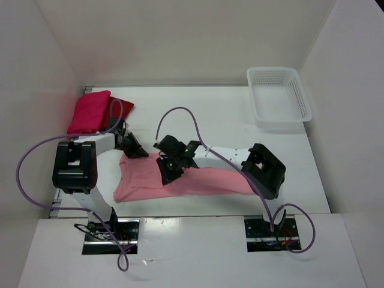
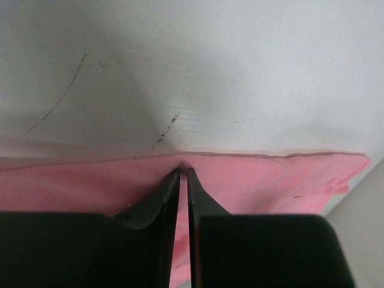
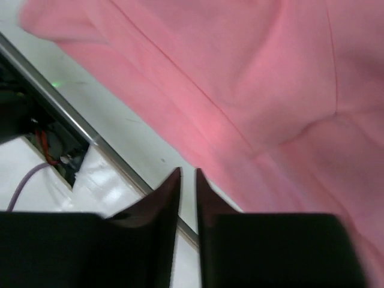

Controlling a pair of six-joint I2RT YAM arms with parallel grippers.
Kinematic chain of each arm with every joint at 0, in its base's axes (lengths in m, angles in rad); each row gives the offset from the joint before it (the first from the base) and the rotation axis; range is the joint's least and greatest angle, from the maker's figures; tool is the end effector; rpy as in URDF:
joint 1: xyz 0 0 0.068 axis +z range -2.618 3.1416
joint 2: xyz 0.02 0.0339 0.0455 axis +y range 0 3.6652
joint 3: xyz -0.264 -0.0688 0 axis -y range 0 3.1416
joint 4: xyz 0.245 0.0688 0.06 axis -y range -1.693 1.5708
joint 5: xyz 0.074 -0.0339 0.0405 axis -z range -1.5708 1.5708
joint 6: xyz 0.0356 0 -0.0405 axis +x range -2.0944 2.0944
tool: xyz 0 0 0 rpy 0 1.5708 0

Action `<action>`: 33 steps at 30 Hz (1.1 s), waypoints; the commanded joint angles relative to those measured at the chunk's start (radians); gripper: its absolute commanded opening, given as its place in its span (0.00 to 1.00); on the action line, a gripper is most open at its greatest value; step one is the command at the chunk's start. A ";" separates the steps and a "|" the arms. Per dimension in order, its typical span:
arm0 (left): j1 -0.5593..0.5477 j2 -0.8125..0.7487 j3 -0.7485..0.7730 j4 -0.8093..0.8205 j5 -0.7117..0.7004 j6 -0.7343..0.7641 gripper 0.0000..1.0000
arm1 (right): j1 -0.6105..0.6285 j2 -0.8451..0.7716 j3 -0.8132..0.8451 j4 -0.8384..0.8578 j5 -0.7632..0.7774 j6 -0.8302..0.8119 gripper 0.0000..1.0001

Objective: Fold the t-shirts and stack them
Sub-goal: Fold the other side of the tshirt into a rectangle

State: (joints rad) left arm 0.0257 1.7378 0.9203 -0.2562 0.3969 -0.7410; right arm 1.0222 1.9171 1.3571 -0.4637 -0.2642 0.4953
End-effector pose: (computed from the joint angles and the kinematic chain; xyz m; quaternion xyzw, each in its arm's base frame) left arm 0.3264 -0.0054 0.1423 -0.3104 0.8994 -0.2634 0.1590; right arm 0.2035 0.3508 0.1900 -0.2829 0.9122 0.2763 0.1071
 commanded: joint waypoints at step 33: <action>0.006 0.083 0.120 0.026 -0.026 -0.061 0.16 | 0.061 0.077 0.185 0.112 0.059 0.062 0.28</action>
State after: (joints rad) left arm 0.0257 1.8111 1.0054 -0.2512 0.3790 -0.7856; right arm 1.1351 2.1193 1.5143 -0.3473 -0.2401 0.5880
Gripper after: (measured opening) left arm 0.165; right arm 0.262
